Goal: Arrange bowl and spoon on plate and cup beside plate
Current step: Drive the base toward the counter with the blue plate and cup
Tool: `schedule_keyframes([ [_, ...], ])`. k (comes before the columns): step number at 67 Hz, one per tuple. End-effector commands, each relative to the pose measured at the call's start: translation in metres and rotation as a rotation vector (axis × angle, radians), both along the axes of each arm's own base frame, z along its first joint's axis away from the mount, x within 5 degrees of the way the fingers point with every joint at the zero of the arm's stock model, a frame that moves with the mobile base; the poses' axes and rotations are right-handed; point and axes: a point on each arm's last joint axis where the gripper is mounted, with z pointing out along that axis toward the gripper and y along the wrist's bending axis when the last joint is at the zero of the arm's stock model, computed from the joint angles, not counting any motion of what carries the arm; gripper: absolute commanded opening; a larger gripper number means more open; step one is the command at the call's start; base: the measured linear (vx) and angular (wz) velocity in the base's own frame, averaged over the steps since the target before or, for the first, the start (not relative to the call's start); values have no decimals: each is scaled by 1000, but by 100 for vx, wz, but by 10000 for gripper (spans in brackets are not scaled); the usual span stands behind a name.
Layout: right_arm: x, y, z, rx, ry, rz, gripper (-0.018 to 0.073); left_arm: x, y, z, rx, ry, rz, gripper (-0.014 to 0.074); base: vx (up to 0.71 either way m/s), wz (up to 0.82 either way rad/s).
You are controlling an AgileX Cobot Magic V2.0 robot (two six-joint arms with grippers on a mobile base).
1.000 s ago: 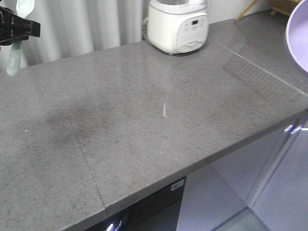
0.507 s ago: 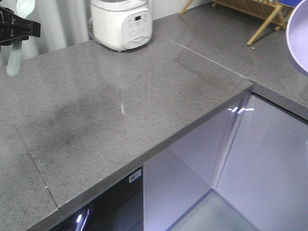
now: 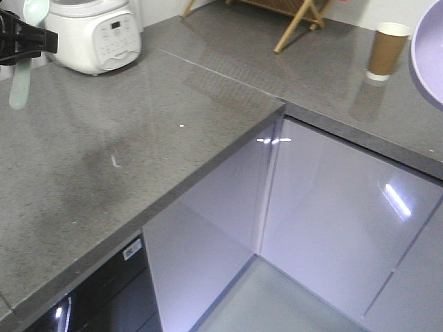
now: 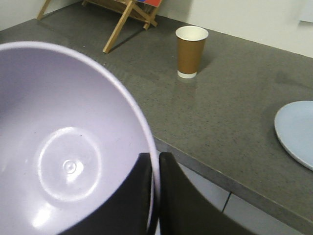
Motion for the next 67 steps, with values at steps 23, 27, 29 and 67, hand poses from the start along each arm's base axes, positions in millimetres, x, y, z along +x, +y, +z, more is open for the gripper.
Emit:
schedule_keyframes([
  [23, -4, -1, 18, -23, -118, -9, -8, -10, -1, 24, -31, -121, -7, -6, -6, -43],
  [27, -4, -1, 18, -23, -118, -9, -8, -10, -1, 24, -31, -121, -7, -6, -7, -51],
  [29, -4, -1, 18, -23, -118, -9, -8, -10, -1, 24, -31, -121, -7, -6, -7, -52],
  [67, -4, -1, 18, -22, -118, -9, -8, -10, -1, 24, -31, -121, -7, -6, -6, -46],
])
